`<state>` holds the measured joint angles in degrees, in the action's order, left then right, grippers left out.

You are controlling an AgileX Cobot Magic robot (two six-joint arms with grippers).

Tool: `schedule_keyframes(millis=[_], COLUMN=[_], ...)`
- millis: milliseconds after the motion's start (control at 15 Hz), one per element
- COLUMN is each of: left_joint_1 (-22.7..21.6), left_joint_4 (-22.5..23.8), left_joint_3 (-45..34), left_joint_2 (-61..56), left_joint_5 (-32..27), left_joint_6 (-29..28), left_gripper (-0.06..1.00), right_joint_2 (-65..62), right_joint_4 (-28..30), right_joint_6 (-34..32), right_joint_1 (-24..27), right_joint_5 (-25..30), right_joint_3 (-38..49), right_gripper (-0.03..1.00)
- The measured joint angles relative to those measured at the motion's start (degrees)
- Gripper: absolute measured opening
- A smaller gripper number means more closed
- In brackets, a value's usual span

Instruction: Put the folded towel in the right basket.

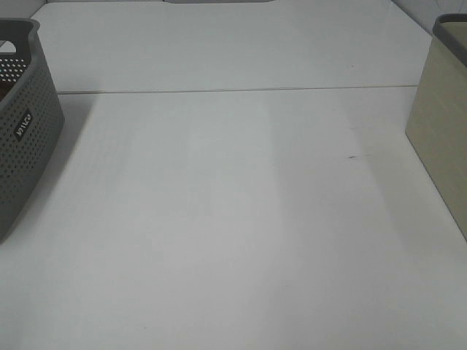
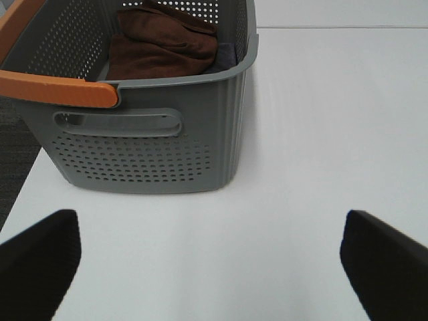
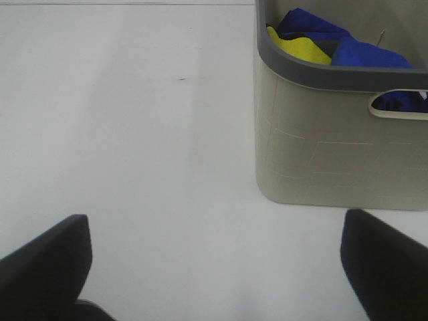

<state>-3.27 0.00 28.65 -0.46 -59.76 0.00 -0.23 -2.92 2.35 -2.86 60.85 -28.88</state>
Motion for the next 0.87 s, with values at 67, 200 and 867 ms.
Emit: schedule_keyframes(millis=[67,200,867], left_joint_1=[0.0,0.0,0.0], left_joint_4=[0.0,0.0,0.0], left_joint_3=[0.0,0.0,0.0], left_joint_2=[0.0,0.0,0.0], left_joint_5=[0.0,0.0,0.0], left_joint_6=[0.0,0.0,0.0], left_gripper=[0.98,0.98,0.98], right_joint_2=[0.0,0.0,0.0], right_joint_4=[0.0,0.0,0.0], right_joint_6=[0.0,0.0,0.0], right_joint_1=[0.0,0.0,0.0], right_joint_5=[0.0,0.0,-0.1], right_joint_3=[0.0,0.0,0.0], right_gripper=[0.96,0.96,0.96])
